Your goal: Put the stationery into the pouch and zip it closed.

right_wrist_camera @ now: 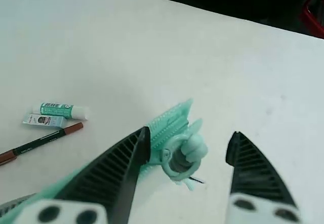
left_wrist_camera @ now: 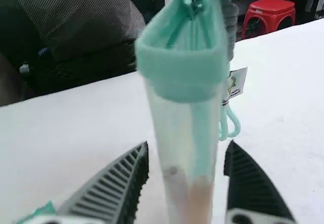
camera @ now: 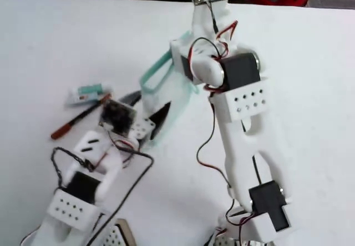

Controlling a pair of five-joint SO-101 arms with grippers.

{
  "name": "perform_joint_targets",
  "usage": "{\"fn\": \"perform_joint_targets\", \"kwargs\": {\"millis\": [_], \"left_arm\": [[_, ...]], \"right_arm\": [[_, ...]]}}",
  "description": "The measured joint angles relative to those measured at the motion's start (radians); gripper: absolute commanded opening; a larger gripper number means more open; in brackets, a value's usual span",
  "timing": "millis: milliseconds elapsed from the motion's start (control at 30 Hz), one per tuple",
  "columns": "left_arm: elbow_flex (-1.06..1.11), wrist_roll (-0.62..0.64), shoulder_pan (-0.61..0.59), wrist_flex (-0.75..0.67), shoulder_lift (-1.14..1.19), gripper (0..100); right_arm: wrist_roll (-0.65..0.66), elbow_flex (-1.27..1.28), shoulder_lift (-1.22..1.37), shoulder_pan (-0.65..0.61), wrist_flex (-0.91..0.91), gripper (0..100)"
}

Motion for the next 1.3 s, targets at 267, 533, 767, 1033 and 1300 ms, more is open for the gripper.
{"fn": "perform_joint_targets", "kwargs": {"millis": [267, 533, 767, 1033, 1300], "left_arm": [[-0.368, -0.077, -0.221, 0.54, 0.0, 29], [-0.565, -0.374, -0.549, 0.743, -0.011, 25], [-0.575, -0.689, -0.658, 0.732, 0.155, 26], [-0.81, -0.878, -0.684, 0.698, 0.663, 25], [-1.02, -0.939, -0.669, 0.456, 1.208, 21]], "right_arm": [[0.0, 0.0, 0.014, -0.008, -0.026, 24.1], [0.0, 0.0, -0.006, 0.0, 0.04, 24.1], [0.0, -0.005, -0.006, 0.002, 0.094, 24.0], [0.0, -0.005, -0.008, 0.002, 0.107, 24.0], [0.0, -0.005, -0.003, 0.002, 0.095, 24.0]]}}
